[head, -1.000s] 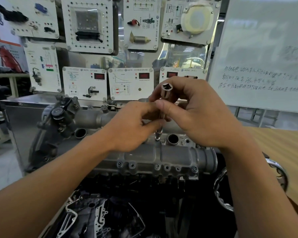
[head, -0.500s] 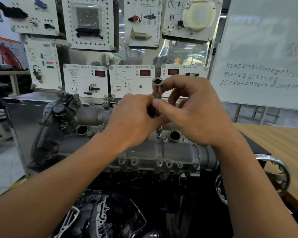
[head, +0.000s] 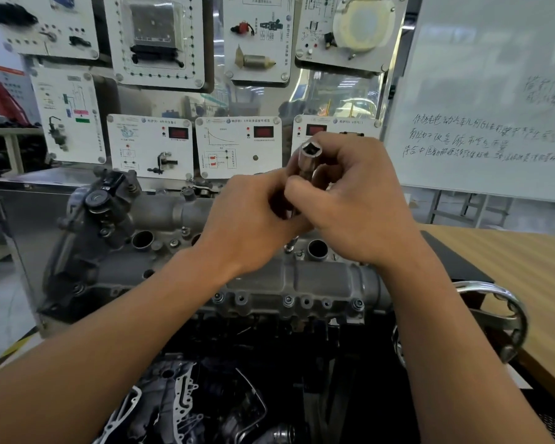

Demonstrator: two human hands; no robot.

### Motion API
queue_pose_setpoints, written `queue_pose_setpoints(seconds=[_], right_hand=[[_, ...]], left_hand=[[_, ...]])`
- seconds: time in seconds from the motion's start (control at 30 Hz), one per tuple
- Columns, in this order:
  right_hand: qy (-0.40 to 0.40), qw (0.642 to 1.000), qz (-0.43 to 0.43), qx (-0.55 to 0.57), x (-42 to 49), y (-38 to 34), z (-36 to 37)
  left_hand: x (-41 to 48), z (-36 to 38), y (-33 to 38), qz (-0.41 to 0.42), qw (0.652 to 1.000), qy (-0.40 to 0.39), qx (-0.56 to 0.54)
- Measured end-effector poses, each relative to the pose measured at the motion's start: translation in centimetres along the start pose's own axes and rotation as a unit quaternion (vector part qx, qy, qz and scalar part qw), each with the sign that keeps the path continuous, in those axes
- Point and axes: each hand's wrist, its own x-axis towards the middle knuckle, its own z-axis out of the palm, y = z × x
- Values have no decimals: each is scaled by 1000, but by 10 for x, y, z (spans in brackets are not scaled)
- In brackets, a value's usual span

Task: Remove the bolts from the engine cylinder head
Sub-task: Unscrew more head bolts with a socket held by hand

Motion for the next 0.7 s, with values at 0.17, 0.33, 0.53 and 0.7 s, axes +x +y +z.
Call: queue_pose_setpoints(seconds=[0.17, 0.33, 0.53, 0.7], right_hand=[[25, 999, 23, -25, 1, 4, -8], [4, 999, 37, -26, 2, 4, -13], [-62, 997, 30, -28, 6, 5, -22], [-47, 998, 34, -2, 2, 4, -10]], left_hand=[[-6, -5, -6, 31, 994, -94, -40], [-4, 14, -5, 7, 997, 45, -55], [-11, 32, -14, 13, 994, 19, -111], [-9, 17, -17, 47, 998, 25, -24]])
